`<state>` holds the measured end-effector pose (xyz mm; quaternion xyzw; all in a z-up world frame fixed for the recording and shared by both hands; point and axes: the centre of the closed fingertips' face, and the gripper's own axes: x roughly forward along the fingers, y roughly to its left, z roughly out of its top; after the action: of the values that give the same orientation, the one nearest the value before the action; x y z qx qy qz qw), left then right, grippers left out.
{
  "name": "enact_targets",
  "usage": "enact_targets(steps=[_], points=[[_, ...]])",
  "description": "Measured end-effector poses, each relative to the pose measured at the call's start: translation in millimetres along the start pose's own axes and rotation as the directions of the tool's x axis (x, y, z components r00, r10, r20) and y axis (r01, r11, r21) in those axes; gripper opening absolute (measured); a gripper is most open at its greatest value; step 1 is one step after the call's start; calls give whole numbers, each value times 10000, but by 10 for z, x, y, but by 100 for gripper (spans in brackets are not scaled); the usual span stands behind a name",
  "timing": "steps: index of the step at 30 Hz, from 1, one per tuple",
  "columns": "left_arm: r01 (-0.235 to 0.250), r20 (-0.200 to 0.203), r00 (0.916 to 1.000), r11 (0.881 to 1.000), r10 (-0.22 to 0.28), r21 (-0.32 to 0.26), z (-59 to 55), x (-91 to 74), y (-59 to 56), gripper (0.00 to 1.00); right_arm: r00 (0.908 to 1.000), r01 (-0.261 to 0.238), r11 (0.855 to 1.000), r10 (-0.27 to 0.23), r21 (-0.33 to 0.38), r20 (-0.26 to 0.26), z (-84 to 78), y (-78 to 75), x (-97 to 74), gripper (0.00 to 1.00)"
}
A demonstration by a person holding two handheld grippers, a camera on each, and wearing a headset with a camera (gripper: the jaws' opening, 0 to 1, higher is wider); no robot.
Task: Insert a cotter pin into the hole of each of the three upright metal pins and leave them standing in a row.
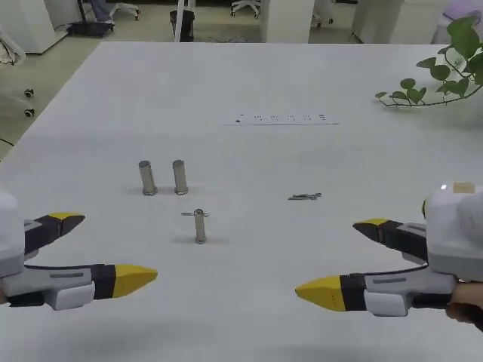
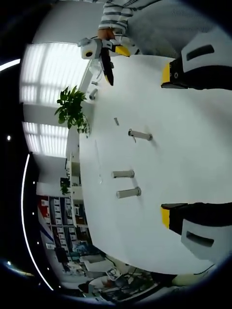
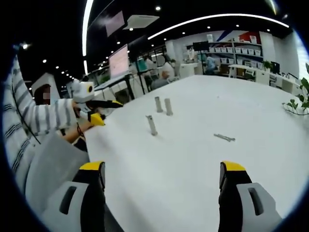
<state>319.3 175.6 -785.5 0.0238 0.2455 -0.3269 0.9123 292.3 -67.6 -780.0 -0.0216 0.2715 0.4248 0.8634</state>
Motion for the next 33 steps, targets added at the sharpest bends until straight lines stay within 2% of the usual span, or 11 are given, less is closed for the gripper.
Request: enact_targets(steps=[6,9,15,18,20,21,23,25,26,29,33], points=[[-324,-101,9994,9992,327,212,146,145,159,98,9998,-9,10000,8,38,185,62,20,2,100],[-688,-20,9976,9968,690,400,274,185,285,92,9993,-32,9998,25,180,372,103,36,8,99],[-730,160,9973,9956,721,590,510,292,425,82,9990,-67,10000,65,46,448,137,80,21,96],[-989,199,9950,9941,981,450,569,365,541,80,9986,-8,9997,-6,264,537,135,78,21,96],[-1250,443,9913,9918,1237,263,614,431,625,77,9989,0,9992,-19,396,472,107,77,19,96],[-1328,480,9901,9908,1316,241,618,443,648,74,9991,-22,9992,5,410,413,91,83,19,96],[-1939,457,9801,9809,1930,157,618,494,804,69,9996,27,9995,-35,326,266,60,81,15,96],[-1932,417,9803,9812,1930,-1,602,537,852,63,9998,189,9996,-191,222,93,27,51,0,96],[-1945,341,9801,9804,1955,-303,579,571,889,61,9996,265,9995,-266,173,55,22,35,-7,95],[-2044,186,9786,9784,2050,-299,546,650,971,52,9992,386,9990,-387,219,45,26,6,-20,95],[-2028,-17,9792,9790,2028,-227,524,776,1030,49,9985,528,9981,-531,323,106,47,-16,-31,94]])
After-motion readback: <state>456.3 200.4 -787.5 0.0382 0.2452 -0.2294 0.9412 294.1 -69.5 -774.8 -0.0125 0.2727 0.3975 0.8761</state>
